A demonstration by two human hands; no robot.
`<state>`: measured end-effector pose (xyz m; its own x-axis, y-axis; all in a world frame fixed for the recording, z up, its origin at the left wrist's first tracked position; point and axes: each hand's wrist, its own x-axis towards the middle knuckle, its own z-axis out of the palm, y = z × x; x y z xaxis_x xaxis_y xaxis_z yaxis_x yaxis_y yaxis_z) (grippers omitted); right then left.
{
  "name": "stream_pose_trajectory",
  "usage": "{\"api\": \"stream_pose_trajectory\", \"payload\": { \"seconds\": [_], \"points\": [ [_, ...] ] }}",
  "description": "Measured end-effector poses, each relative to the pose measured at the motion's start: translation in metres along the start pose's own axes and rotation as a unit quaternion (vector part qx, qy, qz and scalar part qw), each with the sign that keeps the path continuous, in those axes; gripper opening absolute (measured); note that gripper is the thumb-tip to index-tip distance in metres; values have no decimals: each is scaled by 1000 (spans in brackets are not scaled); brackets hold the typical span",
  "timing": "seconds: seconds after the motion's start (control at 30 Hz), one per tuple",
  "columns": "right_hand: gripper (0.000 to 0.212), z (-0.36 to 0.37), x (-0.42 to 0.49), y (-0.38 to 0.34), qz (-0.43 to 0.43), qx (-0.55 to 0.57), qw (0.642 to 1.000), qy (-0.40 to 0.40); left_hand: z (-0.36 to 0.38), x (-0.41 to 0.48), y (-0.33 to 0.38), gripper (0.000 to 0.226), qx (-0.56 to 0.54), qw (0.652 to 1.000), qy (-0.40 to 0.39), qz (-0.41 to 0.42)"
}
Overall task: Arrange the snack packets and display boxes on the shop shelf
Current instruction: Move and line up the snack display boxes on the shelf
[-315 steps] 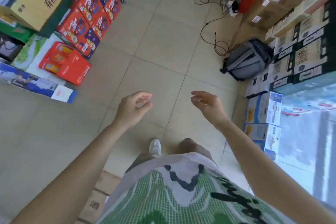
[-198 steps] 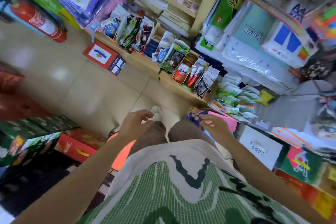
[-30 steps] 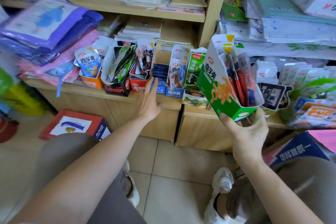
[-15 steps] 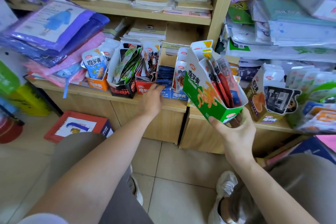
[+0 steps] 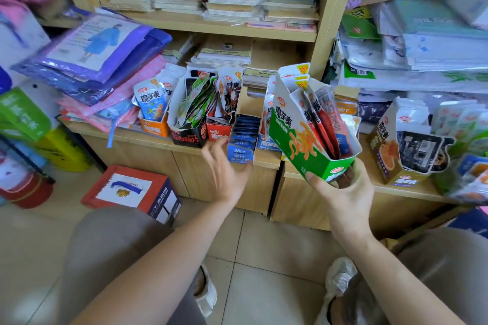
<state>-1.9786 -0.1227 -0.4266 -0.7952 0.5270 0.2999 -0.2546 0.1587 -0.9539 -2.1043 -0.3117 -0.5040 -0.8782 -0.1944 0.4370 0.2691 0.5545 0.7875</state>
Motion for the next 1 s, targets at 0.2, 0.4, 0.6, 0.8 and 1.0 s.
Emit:
{"api": "stream_pose_trajectory", "payload": {
  "seconds": [0.2,0.4,0.6,0.8,1.0],
  "points": [
    [67,-4,-2,0,1,-6,1000,-1,21,4,-2,108,-45,982,-45,-176],
    [66,-8,-2,-1,2,-2,1000,-1,34,9,-9,77,-61,986,-25,-156],
    [65,-6,0,-3,-3,-6,1000,-5,26,5,-9,68,-79,982,-16,-169],
    [60,-4,-2,-5,-2,-4,1000,4,20,5,-2,80,-94,981,-29,-167],
    [57,4,4,-8,14,34,999,22,-13,4,17,63,-155,973,16,-171]
  ]
}}
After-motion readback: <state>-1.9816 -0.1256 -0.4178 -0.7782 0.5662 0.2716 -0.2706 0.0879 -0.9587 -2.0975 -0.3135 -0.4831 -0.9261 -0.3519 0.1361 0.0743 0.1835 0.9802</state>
